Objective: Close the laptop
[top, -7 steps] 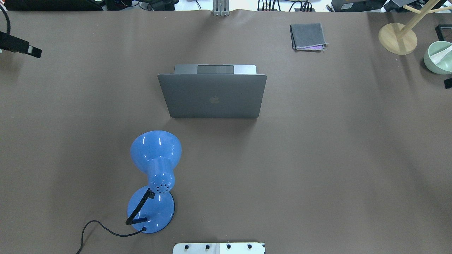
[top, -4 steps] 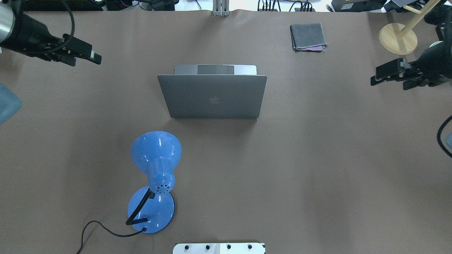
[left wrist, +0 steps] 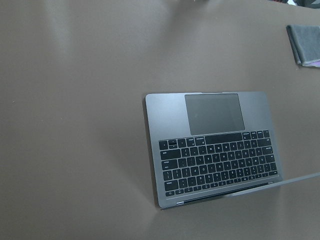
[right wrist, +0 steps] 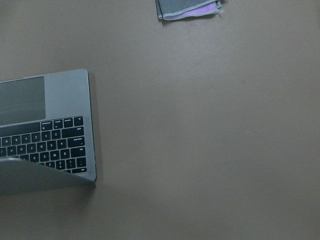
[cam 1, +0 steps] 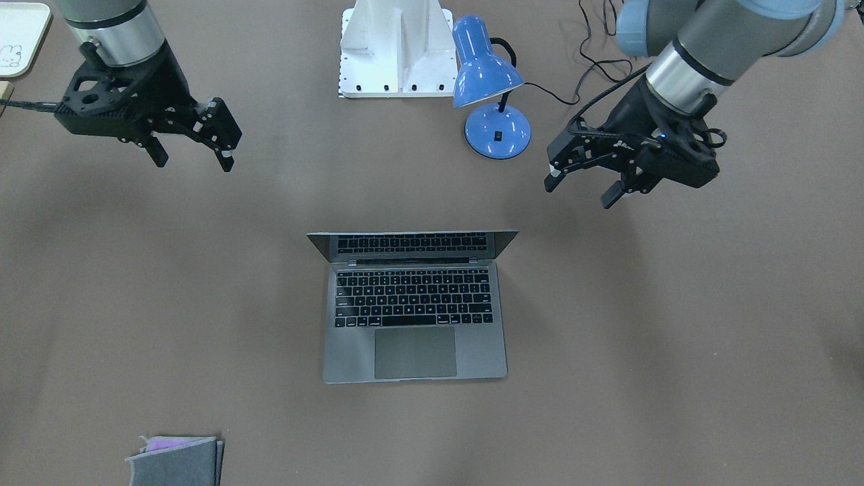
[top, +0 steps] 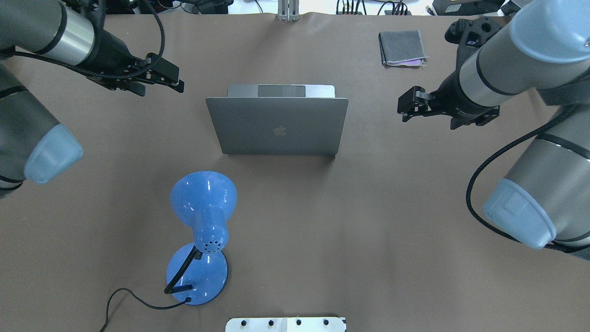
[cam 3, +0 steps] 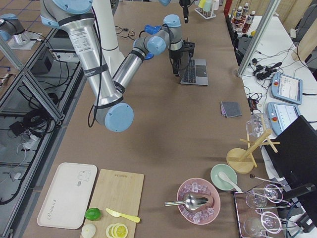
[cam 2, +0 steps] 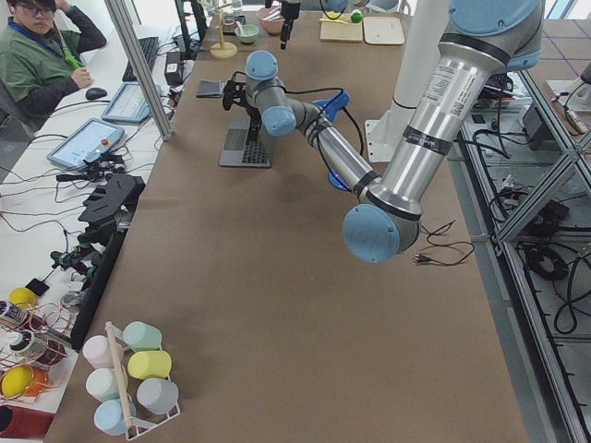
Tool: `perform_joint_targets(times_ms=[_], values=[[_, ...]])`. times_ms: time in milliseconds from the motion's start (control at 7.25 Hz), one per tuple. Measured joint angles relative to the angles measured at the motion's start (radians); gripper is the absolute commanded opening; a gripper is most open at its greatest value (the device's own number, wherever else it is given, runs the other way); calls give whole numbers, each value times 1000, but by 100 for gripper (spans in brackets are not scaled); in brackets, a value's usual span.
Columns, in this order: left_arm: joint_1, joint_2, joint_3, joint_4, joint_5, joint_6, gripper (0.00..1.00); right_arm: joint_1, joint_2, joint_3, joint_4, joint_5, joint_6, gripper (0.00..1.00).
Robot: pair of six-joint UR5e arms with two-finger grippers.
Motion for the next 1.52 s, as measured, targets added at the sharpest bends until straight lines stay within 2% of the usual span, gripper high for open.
perform_joint_targets(times_ms=[276,414,552,690,828,1517], values=[[79,-90,-11,174,109,0,86,-71,34,-8,-20,-62,59,85],[106,-107,-9,200,139,3,76,-95,45,-12,-19,-81,75,75],[129,-114,-5,207,151,6,63,-114,58,-16,-16,-89,93,56],[153,-116,-1,208,155,8,35,-131,77,-23,-14,-92,110,23],[170,-118,1,208,156,8,0,-144,101,-38,-13,-92,123,0],[191,-139,31,206,162,13,0,-156,162,-131,30,-93,139,0]])
